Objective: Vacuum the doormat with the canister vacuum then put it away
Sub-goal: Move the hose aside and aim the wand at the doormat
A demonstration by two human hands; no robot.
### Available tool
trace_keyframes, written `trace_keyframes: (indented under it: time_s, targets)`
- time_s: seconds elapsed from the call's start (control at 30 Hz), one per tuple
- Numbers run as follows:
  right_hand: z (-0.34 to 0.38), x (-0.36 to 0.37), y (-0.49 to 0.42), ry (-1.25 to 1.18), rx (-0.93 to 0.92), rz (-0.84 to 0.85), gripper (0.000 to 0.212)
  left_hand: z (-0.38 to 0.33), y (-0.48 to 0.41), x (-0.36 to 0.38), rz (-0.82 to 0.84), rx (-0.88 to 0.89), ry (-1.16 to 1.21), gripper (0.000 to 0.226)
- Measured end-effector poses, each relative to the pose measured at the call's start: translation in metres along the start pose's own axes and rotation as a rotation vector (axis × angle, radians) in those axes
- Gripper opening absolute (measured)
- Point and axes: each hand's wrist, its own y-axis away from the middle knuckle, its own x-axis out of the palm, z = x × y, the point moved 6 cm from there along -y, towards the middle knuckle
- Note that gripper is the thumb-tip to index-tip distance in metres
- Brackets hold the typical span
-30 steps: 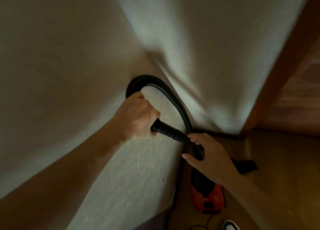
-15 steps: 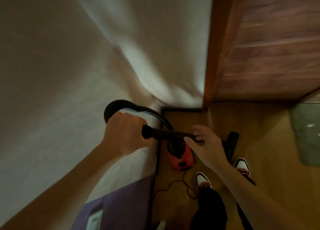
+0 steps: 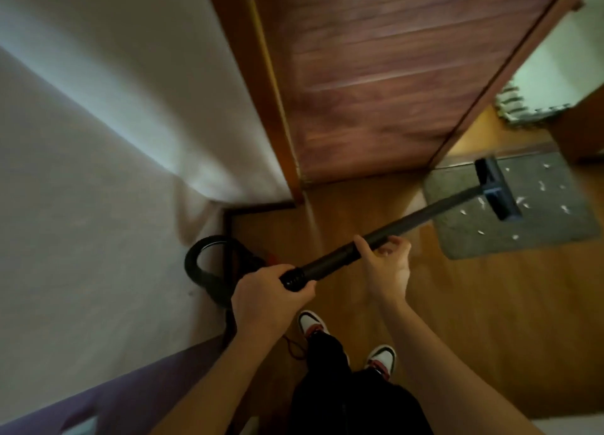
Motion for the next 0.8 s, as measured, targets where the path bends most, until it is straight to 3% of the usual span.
trace_keyframes:
  time_s: [0.07, 0.17, 0.37, 0.57, 0.7, 0.8]
  targets:
    - [-0.012, -0.019, -0.012, -0.097, 0.112, 0.023, 0.088, -0.024, 0.011, 0.035, 0.01, -0.027, 0.044, 0.02]
    - [-0.032, -0.042, -0.032, -0.276, 0.223, 0.046, 0.102, -0.049, 0.024, 0.089, 0.019, -0.092, 0.144, 0.029]
    - [-0.079, -0.073, -0.075, -0.603, 0.355, -0.042, 0.089, -0.075, 0.042, 0.19, 0.088, -0.183, 0.296, 0.022]
    - [-0.143, -0.089, -0.128, -0.524, 0.323, -0.132, 0.085, -0.08, 0.033, 0.273, 0.166, -0.134, 0.312, 0.028]
    - [-0.182, -0.088, -0.152, -0.467, 0.315, -0.147, 0.083, -0.074, 0.02, 0.318, 0.299, -0.054, 0.248, 0.028]
    - [-0.207, -0.084, -0.165, -0.447, 0.328, -0.158, 0.084, -0.059, 0.01, 0.352, 0.446, -0.103, 0.277, 0.032]
